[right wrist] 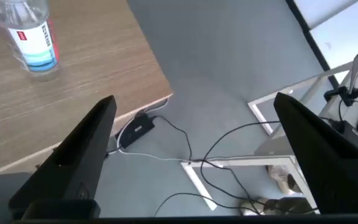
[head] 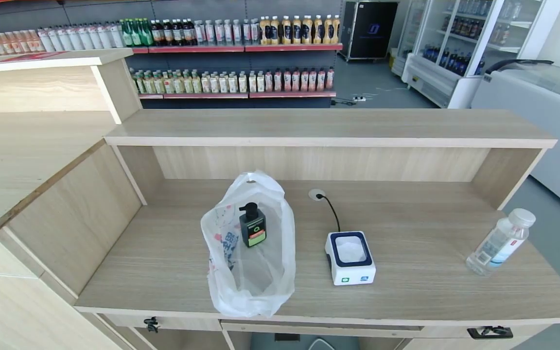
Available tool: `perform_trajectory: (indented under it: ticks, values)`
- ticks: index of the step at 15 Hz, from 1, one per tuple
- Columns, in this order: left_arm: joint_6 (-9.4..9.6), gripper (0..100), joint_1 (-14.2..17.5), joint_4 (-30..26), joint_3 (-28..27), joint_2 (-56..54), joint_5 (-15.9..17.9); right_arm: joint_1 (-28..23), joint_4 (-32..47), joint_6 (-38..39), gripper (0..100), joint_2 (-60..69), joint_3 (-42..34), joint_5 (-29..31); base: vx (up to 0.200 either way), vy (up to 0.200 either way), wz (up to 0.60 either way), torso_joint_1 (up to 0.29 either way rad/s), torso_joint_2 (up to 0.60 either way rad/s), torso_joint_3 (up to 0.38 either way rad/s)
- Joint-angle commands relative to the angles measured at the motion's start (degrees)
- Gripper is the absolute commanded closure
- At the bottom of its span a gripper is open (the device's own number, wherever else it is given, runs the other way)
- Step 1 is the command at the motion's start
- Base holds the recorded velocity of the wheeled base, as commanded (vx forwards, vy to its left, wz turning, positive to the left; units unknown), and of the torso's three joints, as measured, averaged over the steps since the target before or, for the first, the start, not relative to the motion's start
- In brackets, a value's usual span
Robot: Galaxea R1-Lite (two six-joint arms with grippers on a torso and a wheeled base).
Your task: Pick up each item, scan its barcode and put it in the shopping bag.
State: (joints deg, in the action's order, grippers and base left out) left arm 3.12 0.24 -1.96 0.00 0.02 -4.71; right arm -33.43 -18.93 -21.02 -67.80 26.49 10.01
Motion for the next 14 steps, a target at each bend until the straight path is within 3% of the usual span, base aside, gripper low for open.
perform_trajectory:
  ticks: [1, 4, 8, 14]
  values:
    - [0.04, 0, 0.02, 0.03, 0.0, -0.02, -0.04, -4.19, -4.01, 0.63, 0, -9.8, -0.39, -2.71, 0.0, 0.0, 0.0, 0.0, 0.0, 0.0]
    - [-0.04, 0, 0.02, 0.03, 0.0, -0.02, -0.04, -4.98, -13.06, 0.63, 0, -19.03, -0.3, -13.79, 0.0, 0.0, 0.0, 0.0, 0.0, 0.0]
    - [-0.04, 0, 0.02, -0.06, 0.0, -0.02, -0.04, -4.72, -19.56, 0.36, 0, -25.54, -0.3, -18.18, 0.0, 0.0, 0.0, 0.0, 0.0, 0.0]
    - [-0.04, 0, 0.02, -0.06, 0.0, -0.02, -0.04, -4.72, -24.31, -2.1, 0, -32.92, -0.21, -32.16, 0.0, 0.0, 0.0, 0.0, 0.0, 0.0]
